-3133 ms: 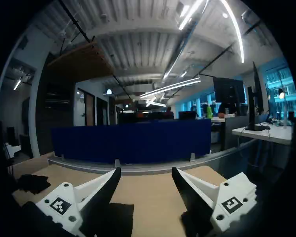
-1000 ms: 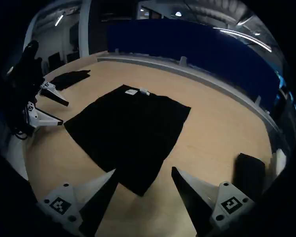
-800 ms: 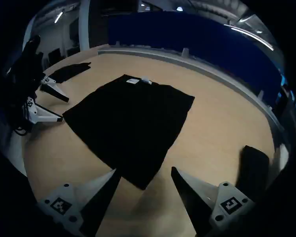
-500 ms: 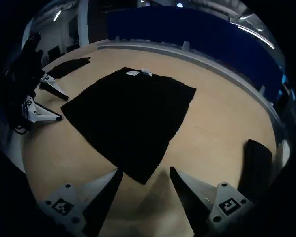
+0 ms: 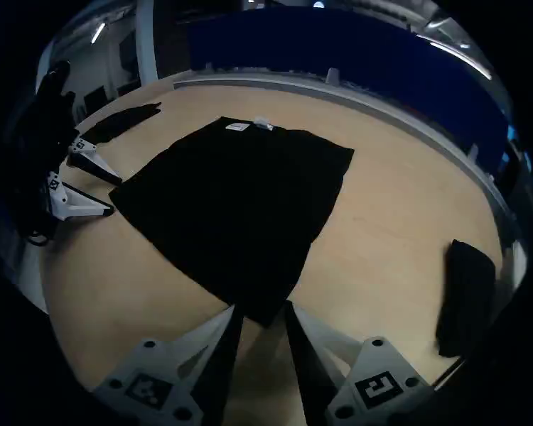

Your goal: Fold towel

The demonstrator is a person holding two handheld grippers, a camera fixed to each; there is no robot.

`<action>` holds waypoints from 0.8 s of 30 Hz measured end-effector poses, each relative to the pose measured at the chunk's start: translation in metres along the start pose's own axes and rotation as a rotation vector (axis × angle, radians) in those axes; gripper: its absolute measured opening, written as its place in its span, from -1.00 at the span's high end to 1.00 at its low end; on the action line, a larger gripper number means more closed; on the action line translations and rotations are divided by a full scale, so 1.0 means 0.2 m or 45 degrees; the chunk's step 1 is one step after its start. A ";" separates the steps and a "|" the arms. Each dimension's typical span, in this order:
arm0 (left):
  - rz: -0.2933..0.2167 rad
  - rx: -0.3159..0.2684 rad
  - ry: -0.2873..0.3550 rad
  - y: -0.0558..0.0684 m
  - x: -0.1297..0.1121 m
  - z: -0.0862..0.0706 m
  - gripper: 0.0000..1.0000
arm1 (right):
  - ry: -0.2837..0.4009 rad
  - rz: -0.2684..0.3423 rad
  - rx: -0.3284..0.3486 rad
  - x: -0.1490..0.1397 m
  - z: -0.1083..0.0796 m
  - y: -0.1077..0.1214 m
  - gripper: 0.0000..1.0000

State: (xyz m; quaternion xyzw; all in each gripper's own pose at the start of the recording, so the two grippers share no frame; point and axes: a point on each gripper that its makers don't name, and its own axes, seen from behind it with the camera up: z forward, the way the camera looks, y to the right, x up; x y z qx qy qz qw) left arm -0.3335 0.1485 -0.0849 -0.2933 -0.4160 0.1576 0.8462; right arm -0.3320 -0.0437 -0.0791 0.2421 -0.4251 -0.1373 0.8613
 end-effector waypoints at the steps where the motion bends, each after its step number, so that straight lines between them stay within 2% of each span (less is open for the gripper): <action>1: 0.001 0.001 0.000 0.00 0.00 0.00 -0.41 | -0.002 0.004 -0.002 0.00 0.00 0.00 0.30; 3: 0.003 0.001 -0.001 0.01 0.00 0.01 -0.33 | -0.005 0.012 -0.005 0.00 0.00 0.01 0.50; 5: 0.002 0.002 -0.005 0.01 0.00 0.01 -0.06 | -0.005 0.016 -0.007 0.00 -0.01 0.01 0.59; 11: -0.011 0.024 -0.015 0.00 0.00 0.01 0.54 | -0.009 0.023 0.003 -0.01 -0.02 -0.01 0.68; 17: -0.027 0.019 -0.020 -0.01 0.00 0.00 0.72 | 0.008 0.045 0.015 0.01 -0.03 -0.04 0.69; 24: -0.018 0.027 -0.014 -0.01 0.01 -0.02 0.74 | 0.026 0.045 0.022 0.05 -0.06 -0.04 0.69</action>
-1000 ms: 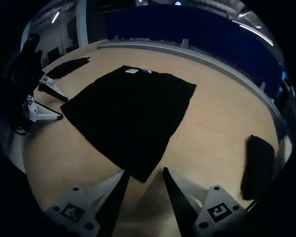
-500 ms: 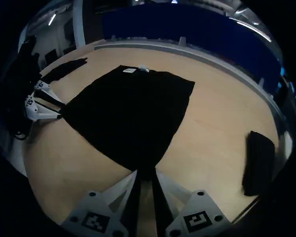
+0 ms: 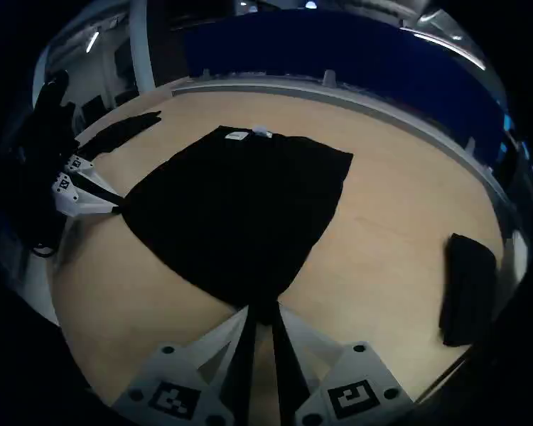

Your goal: Fold towel

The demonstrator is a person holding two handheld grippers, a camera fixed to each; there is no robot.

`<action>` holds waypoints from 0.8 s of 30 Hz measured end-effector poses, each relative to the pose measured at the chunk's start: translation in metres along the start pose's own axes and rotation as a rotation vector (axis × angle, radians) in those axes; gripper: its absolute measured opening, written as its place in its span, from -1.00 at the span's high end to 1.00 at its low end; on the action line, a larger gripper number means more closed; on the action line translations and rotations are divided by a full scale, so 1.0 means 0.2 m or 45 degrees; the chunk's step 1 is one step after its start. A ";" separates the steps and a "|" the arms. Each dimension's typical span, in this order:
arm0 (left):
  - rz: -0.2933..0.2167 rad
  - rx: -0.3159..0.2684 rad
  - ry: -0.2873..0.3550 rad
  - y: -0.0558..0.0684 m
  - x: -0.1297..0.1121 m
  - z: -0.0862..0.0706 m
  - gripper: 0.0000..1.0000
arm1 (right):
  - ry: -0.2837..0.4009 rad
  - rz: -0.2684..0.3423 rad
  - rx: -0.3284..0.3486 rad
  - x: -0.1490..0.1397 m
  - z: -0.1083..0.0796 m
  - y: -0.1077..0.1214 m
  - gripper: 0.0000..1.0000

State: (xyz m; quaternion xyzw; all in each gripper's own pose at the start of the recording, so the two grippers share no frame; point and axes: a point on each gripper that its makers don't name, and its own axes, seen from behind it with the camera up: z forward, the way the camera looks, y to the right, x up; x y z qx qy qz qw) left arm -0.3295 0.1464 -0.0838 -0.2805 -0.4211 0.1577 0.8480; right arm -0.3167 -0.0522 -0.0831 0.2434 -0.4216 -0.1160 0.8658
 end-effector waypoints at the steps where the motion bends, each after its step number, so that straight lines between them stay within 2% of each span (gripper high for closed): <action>1: -0.003 0.003 0.004 0.00 0.01 -0.01 0.74 | 0.004 -0.001 0.001 0.01 -0.01 0.00 0.69; 9: -0.049 0.037 0.048 -0.03 0.11 -0.14 0.74 | 0.044 -0.015 0.010 0.13 -0.12 -0.02 0.69; 15: -0.077 0.054 0.082 -0.04 0.19 -0.26 0.74 | 0.088 -0.028 0.023 0.24 -0.25 -0.06 0.69; 24: -0.140 0.060 0.104 -0.03 0.29 -0.45 0.74 | 0.113 0.002 0.050 0.34 -0.44 -0.12 0.70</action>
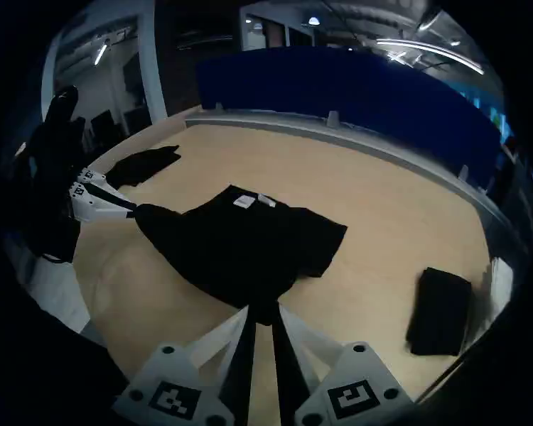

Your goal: Fold towel

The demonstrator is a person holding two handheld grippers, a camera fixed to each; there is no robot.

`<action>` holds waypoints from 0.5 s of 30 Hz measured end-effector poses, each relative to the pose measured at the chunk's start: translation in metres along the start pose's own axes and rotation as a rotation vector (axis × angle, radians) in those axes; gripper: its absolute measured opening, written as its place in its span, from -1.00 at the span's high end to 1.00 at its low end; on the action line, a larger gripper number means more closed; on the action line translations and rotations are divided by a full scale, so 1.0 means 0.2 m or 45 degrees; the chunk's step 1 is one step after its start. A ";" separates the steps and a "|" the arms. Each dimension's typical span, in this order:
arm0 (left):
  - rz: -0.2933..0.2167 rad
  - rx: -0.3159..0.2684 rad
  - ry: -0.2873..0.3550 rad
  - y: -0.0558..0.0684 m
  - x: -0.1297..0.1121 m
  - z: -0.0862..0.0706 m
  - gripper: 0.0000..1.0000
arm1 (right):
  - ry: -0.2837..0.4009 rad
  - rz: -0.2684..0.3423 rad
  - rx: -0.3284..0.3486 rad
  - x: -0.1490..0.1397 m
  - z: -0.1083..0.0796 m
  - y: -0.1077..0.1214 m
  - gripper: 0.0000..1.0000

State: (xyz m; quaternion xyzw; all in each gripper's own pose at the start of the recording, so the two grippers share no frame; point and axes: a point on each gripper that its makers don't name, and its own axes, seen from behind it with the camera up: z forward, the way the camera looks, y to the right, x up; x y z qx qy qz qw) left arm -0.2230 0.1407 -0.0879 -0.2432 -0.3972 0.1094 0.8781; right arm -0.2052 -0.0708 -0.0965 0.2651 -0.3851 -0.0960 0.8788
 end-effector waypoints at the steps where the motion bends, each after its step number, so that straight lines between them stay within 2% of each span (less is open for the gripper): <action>1: -0.008 -0.004 0.002 0.01 0.01 -0.02 0.74 | -0.003 0.002 0.002 0.00 -0.02 0.00 0.70; 6: -0.043 -0.023 0.008 0.04 0.04 -0.09 0.74 | -0.032 0.014 0.007 0.00 -0.08 -0.01 0.70; 10: -0.049 -0.029 -0.004 0.05 0.03 -0.07 0.74 | -0.060 0.017 0.010 -0.02 -0.07 0.00 0.69; 15: -0.062 -0.014 -0.015 0.02 0.06 -0.03 0.74 | -0.084 0.006 0.008 0.00 -0.03 0.02 0.69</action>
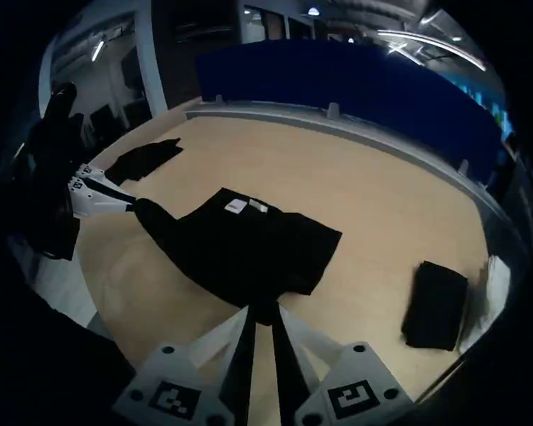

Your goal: Fold towel

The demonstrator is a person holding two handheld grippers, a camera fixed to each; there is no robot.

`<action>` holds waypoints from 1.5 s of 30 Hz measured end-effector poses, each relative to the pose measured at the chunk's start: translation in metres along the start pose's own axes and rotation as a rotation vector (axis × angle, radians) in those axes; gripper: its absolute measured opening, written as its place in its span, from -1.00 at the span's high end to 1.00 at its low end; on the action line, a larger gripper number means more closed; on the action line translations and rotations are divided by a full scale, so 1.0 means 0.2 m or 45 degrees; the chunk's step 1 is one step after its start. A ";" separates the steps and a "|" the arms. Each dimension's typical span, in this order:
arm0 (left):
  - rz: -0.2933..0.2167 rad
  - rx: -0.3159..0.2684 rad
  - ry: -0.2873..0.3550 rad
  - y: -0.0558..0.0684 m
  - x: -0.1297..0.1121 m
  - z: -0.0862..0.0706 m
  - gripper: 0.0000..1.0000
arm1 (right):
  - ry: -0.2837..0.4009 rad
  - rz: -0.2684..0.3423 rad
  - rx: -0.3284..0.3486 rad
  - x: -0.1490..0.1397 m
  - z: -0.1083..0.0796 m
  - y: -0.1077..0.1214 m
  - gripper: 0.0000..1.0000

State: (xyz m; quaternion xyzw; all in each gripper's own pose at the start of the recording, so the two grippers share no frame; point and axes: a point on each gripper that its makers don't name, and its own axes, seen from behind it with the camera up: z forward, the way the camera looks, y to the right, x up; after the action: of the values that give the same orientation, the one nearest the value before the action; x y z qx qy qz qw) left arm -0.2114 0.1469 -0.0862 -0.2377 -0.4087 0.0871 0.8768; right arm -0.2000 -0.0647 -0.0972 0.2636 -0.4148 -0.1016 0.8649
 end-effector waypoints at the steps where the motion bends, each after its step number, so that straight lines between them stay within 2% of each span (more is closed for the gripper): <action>1: -0.006 0.000 -0.002 -0.01 0.01 0.01 0.74 | -0.006 -0.002 0.000 0.01 0.01 0.01 0.69; 9: -0.016 -0.004 -0.028 -0.08 0.10 0.13 0.74 | -0.054 0.011 0.005 0.10 0.16 0.14 0.70; 18: 0.013 0.012 -0.089 -0.18 0.15 0.34 0.74 | -0.084 0.070 -0.007 0.21 0.36 0.31 0.70; 27: 0.042 0.017 -0.123 -0.24 0.18 0.52 0.74 | -0.120 0.126 -0.045 0.20 0.49 0.40 0.70; 34: 0.047 0.018 -0.156 -0.27 0.14 0.59 0.73 | -0.150 0.171 -0.059 0.16 0.56 0.43 0.70; 36: 0.055 0.023 -0.158 -0.28 0.13 0.62 0.69 | -0.154 0.177 -0.066 0.15 0.58 0.43 0.70; 39: 0.067 0.058 -0.161 -0.32 0.12 0.66 0.51 | -0.155 0.192 -0.078 0.15 0.62 0.45 0.68; 45: 0.101 0.143 -0.150 -0.40 0.12 0.73 0.25 | -0.150 0.236 -0.123 0.15 0.68 0.49 0.53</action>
State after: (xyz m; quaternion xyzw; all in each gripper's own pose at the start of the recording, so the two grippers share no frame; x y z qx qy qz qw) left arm -0.3091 0.1363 0.0489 -0.1987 -0.4443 0.1582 0.8591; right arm -0.2896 -0.0446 0.0452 0.1759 -0.4822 -0.0564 0.8564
